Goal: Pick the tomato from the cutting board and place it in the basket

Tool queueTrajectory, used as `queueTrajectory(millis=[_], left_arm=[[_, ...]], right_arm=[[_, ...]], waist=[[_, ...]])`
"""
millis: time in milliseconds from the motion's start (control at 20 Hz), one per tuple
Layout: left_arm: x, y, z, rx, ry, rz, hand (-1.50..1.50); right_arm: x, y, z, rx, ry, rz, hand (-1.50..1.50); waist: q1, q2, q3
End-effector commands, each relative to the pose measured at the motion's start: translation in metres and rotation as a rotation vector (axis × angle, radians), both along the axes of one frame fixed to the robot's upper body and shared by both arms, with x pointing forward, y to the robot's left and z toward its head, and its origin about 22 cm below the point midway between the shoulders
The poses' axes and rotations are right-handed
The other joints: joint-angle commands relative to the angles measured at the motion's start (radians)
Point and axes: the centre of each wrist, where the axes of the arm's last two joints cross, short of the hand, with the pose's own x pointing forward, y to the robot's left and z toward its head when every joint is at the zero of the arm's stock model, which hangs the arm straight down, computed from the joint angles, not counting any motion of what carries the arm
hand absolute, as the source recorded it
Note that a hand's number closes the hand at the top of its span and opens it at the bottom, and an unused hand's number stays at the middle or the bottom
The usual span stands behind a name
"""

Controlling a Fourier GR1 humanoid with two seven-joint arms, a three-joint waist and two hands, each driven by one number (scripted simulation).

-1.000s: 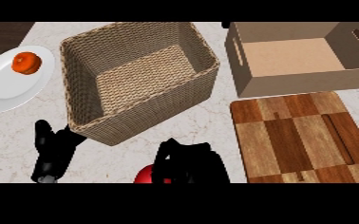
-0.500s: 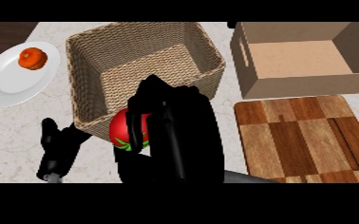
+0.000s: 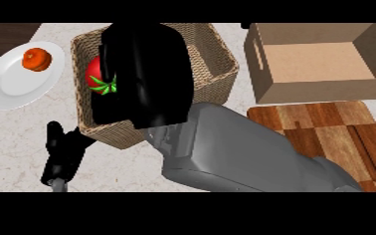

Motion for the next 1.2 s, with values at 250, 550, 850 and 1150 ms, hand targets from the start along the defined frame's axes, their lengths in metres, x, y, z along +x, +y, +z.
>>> queueTrajectory(millis=[250,550,850,1150], left_arm=[[-0.014,-0.014,-0.023,0.0,0.121,0.009,0.0],[-0.012,0.01,-0.024,0.015,0.118,0.037,0.0],[-0.036,0.012,-0.031,-0.003,0.131,0.072,0.0],[-0.019,0.019,-0.032,-0.005,0.13,0.076,0.0]], right_arm=[[0.037,0.014,-0.013,0.229,0.152,-0.069,1.5],[0.056,0.014,-0.044,0.222,0.155,-0.042,1.5],[0.073,0.011,-0.064,-0.033,0.138,-0.141,1.5],[0.092,-0.005,-0.059,-0.052,0.085,-0.135,-1.5]], waist=[[-0.003,0.007,-0.007],[-0.027,0.007,-0.006],[-0.057,-0.003,-0.006],[-0.062,0.001,-0.006]])
